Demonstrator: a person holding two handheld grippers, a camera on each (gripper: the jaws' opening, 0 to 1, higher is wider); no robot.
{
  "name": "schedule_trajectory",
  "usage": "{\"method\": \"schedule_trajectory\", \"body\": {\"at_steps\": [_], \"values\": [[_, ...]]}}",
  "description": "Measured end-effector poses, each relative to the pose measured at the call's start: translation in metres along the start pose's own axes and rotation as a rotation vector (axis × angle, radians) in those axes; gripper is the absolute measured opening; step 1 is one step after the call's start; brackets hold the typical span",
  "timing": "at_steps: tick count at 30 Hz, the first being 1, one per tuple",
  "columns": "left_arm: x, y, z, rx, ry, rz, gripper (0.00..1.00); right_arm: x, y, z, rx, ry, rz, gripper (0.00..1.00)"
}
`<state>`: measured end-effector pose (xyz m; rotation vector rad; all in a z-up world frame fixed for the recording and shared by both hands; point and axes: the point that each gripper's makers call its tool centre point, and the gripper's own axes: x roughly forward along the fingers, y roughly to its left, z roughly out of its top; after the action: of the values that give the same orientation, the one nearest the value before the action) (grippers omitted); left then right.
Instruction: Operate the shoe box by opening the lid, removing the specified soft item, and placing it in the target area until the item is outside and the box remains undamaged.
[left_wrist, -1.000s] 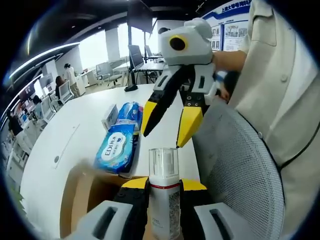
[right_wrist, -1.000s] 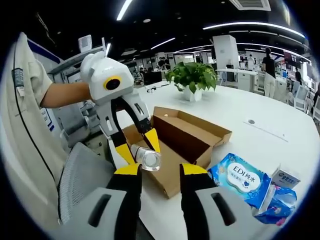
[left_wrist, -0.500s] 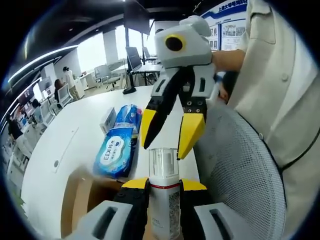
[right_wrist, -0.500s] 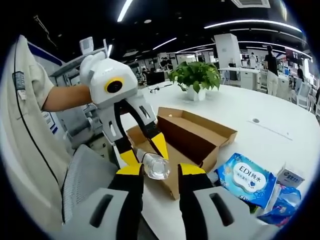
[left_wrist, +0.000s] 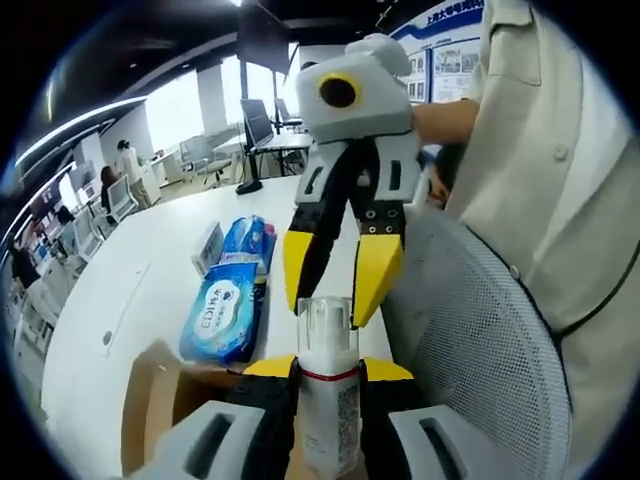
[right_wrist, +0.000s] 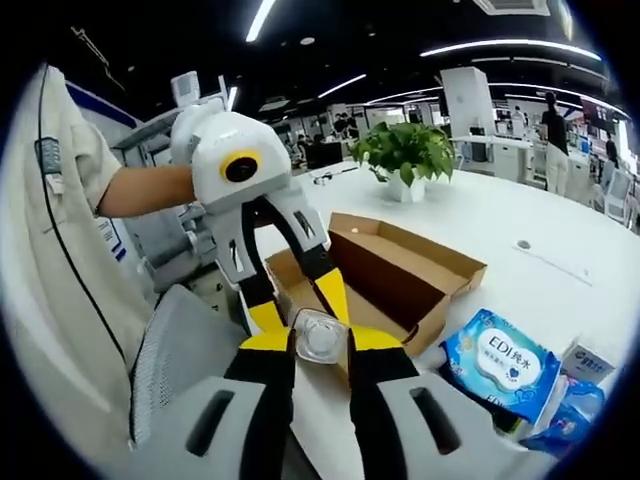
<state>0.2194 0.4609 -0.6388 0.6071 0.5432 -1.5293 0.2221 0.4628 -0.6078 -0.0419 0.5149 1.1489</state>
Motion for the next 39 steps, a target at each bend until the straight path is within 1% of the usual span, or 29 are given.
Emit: {"method": "schedule_trajectory", "body": {"at_steps": [5, 11, 14, 16, 19, 23, 26, 27, 28, 29, 30, 31, 33, 34, 35, 36, 37, 38, 39], "values": [[-0.001, -0.001, 0.002, -0.002, -0.015, -0.013, 0.23, -0.001, 0.002, 0.003, 0.01, -0.012, 0.017, 0.16], [0.001, -0.006, 0.003, -0.018, -0.026, -0.053, 0.24, -0.003, 0.007, 0.004, -0.013, -0.008, 0.044, 0.16], [0.003, -0.009, 0.004, -0.024, -0.032, -0.077, 0.24, -0.004, 0.01, 0.003, -0.039, 0.0, 0.06, 0.15], [0.003, -0.015, 0.006, -0.039, -0.049, -0.115, 0.23, -0.006, 0.015, 0.002, -0.089, 0.002, 0.088, 0.15], [0.002, -0.019, 0.008, -0.076, -0.068, -0.166, 0.23, -0.009, 0.018, 0.001, -0.106, 0.01, 0.109, 0.15], [0.001, -0.021, 0.008, -0.094, -0.068, -0.191, 0.22, -0.011, 0.02, 0.0, -0.15, 0.018, 0.13, 0.16], [0.002, -0.02, 0.008, -0.102, -0.065, -0.195, 0.22, -0.011, 0.019, -0.001, -0.168, 0.024, 0.131, 0.16], [0.002, -0.02, 0.008, -0.108, -0.06, -0.191, 0.22, -0.011, 0.019, -0.001, -0.174, 0.024, 0.13, 0.16], [0.003, -0.017, 0.008, -0.109, -0.049, -0.171, 0.21, -0.011, 0.016, -0.001, -0.191, 0.023, 0.124, 0.16], [0.004, -0.014, 0.007, -0.106, -0.04, -0.15, 0.21, -0.01, 0.011, -0.002, -0.184, 0.033, 0.104, 0.16], [0.006, -0.011, 0.006, -0.1, -0.029, -0.125, 0.21, -0.009, 0.007, -0.003, -0.125, 0.032, 0.082, 0.16], [0.007, -0.01, 0.006, -0.108, -0.027, -0.119, 0.21, -0.008, 0.005, -0.001, -0.097, 0.019, 0.078, 0.16], [0.008, -0.003, 0.008, -0.156, -0.034, -0.078, 0.21, -0.008, -0.004, 0.002, -0.091, 0.0, 0.042, 0.17], [0.007, -0.001, 0.007, -0.153, -0.038, -0.07, 0.21, -0.008, -0.006, 0.003, -0.078, -0.004, 0.03, 0.17], [0.007, 0.0, 0.007, -0.154, -0.039, -0.064, 0.21, -0.008, -0.007, 0.005, -0.046, -0.014, 0.023, 0.17], [0.007, 0.002, 0.007, -0.156, -0.041, -0.052, 0.2, -0.008, -0.01, 0.006, -0.038, -0.019, 0.009, 0.17], [0.006, 0.006, 0.006, -0.163, -0.035, -0.029, 0.2, -0.008, -0.012, 0.006, -0.03, -0.02, -0.002, 0.17], [0.005, 0.01, 0.005, -0.164, -0.031, -0.006, 0.2, -0.008, -0.017, 0.006, -0.02, -0.021, -0.029, 0.18], [0.004, 0.016, 0.003, -0.167, -0.025, 0.035, 0.2, -0.008, -0.019, 0.005, -0.012, -0.017, -0.041, 0.18]]}}
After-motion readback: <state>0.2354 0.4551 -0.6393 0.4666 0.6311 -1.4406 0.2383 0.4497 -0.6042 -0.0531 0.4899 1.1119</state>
